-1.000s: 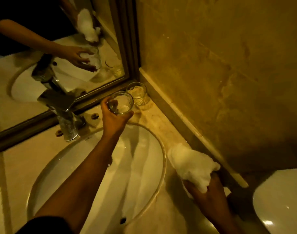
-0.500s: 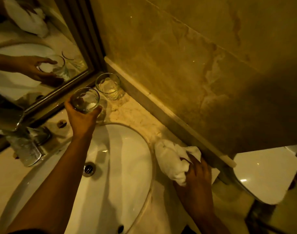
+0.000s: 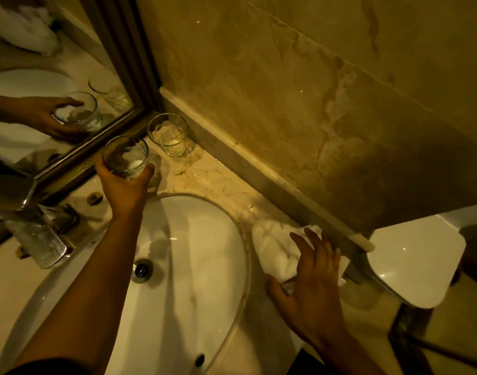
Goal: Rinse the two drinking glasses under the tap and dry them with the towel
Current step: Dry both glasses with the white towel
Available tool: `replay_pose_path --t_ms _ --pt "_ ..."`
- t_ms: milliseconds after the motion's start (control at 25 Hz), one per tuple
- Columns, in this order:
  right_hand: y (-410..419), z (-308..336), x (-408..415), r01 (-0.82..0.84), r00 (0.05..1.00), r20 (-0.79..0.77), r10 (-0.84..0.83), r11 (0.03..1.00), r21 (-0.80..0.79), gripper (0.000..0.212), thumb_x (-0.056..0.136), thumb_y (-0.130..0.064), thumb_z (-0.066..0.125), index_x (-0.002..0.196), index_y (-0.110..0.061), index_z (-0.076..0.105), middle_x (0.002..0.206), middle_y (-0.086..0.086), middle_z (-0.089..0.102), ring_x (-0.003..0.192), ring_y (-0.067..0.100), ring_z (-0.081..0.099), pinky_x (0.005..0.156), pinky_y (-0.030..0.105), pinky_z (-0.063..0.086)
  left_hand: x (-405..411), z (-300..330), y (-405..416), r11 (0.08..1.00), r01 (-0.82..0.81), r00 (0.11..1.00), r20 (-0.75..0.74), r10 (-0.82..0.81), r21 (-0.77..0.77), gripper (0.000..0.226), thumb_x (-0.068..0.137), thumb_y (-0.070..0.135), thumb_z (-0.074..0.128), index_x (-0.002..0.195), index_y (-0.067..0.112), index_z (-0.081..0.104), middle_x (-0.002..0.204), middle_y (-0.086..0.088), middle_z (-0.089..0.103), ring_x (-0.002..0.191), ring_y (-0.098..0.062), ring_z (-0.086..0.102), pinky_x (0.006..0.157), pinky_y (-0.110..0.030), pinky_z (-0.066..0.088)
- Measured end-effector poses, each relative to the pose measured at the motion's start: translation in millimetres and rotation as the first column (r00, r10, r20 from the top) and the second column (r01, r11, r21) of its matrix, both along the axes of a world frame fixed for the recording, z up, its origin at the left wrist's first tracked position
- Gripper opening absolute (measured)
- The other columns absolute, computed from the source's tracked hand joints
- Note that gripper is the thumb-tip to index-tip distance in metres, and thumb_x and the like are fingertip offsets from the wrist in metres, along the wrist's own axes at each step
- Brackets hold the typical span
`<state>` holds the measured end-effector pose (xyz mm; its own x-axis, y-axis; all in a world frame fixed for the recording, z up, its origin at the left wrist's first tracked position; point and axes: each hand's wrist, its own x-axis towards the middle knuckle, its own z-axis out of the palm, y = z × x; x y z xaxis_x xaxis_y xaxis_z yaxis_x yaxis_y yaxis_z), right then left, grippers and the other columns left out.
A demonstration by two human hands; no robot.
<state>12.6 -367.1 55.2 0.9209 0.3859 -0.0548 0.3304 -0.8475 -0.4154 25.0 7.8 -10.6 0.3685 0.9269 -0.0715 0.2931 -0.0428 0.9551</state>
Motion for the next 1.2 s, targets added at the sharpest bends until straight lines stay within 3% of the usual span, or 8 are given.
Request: replay_pose_path --t_ms 120,360,600,760,840,960,1120,1200 --pt "33.4 24.6 13.2 -0.002 1.0 -0.006 0.003 0.99 0.14 0.076 0.081 -0.055 0.059 0.146 -0.029 0.028 0.152 -0.002 0.028 0.144 0.025 0.026 0.115 0.056 0.029 -2.3 -1.4 1.5 1.0 0.016 1.0 0.006 -0.016 0.002 0.091 0.07 0.031 0.089 0.143 0.021 0.037 0.137 0.0 0.054 0.124 -0.015 0.054 0.107 -0.036 0.048" --pt "159.4 27.6 80.1 -0.175 0.97 -0.112 0.215 0.942 0.287 0.066 0.085 -0.033 0.068 0.143 -0.022 0.04 0.142 0.002 0.044 0.126 0.018 0.047 0.098 0.033 0.049 -2.7 6.4 -1.3 1.0 -0.007 1.0 -0.025 0.006 -0.029 0.101 0.065 0.034 0.092 0.147 0.026 0.033 0.146 -0.007 0.051 0.132 -0.022 0.051 0.109 -0.044 0.048" --pt "268.4 -29.5 124.8 0.05 0.911 -0.379 0.16 0.871 0.489 0.094 0.074 -0.038 0.081 0.15 -0.019 0.029 0.148 0.01 0.046 0.134 0.028 0.047 0.105 0.046 0.046 -14.1 7.5 -0.5 0.998 -0.014 0.999 -0.044 0.012 -0.054 0.108 0.062 0.031 0.094 0.149 0.026 0.031 0.15 -0.004 0.048 0.136 -0.019 0.048 0.112 -0.042 0.045" --pt "294.9 -52.2 130.9 0.091 0.921 -0.364 0.139 0.832 0.547 0.101 0.067 -0.038 0.086 0.149 -0.017 0.031 0.146 0.008 0.049 0.135 0.024 0.047 0.108 0.045 0.044 -6.1 12.2 2.2 0.998 -0.025 0.999 -0.032 0.023 -0.066 0.11 0.064 0.025 0.094 0.152 0.023 0.029 0.149 0.0 0.047 0.136 -0.016 0.046 0.112 -0.036 0.043" --pt "304.0 -56.3 135.4 0.12 0.926 -0.355 0.131 0.787 0.605 0.095 0.068 -0.029 0.088 0.146 -0.011 0.035 0.144 0.009 0.051 0.133 0.023 0.048 0.108 0.044 0.044 -0.3 14.2 1.4 0.997 -0.016 0.999 -0.029 0.014 -0.081 0.112 0.064 0.021 0.094 0.154 0.024 0.027 0.138 0.012 0.049 0.129 -0.008 0.046 0.106 -0.028 0.043" --pt "313.9 -54.5 134.9 0.159 0.931 -0.354 0.092 0.77 0.617 0.091 0.068 -0.025 0.088 0.142 -0.008 0.039 0.141 0.011 0.052 0.13 0.024 0.05 0.106 0.041 0.046 7.4 13.5 2.8 0.995 -0.053 0.998 -0.024 0.051 -0.08 0.104 0.062 0.02 0.095 0.148 0.028 0.036 0.122 0.028 0.052 0.119 -0.002 0.052 0.102 -0.029 0.05" --pt "319.1 -57.6 140.3 0.134 0.928 -0.346 0.137 0.745 0.653 0.095 0.064 -0.024 0.09 0.144 -0.014 0.039 0.142 0.006 0.053 0.13 0.021 0.051 0.105 0.042 0.048 13.0 19.4 -0.6 0.993 -0.1 0.995 -0.028 0.098 -0.065 0.094 0.061 0.018 0.095 0.139 0.027 0.042 0.118 0.022 0.056 0.111 0.001 0.057 0.083 -0.007 0.05" --pt "320.3 -57.0 143.3 0.121 0.916 -0.362 0.173 0.742 0.66 0.097 0.06 -0.032 0.09 0.142 -0.02 0.04 0.141 0.004 0.054 0.129 0.02 0.053 0.104 0.044 0.049 10.4 22.6 -6.1 0.992 -0.118 0.993 -0.031 0.116 -0.049 0.093 0.059 0.02 0.096 0.135 0.027 0.043 0.119 0.02 0.058 0.112 0.001 0.058 0.089 -0.011 0.05"
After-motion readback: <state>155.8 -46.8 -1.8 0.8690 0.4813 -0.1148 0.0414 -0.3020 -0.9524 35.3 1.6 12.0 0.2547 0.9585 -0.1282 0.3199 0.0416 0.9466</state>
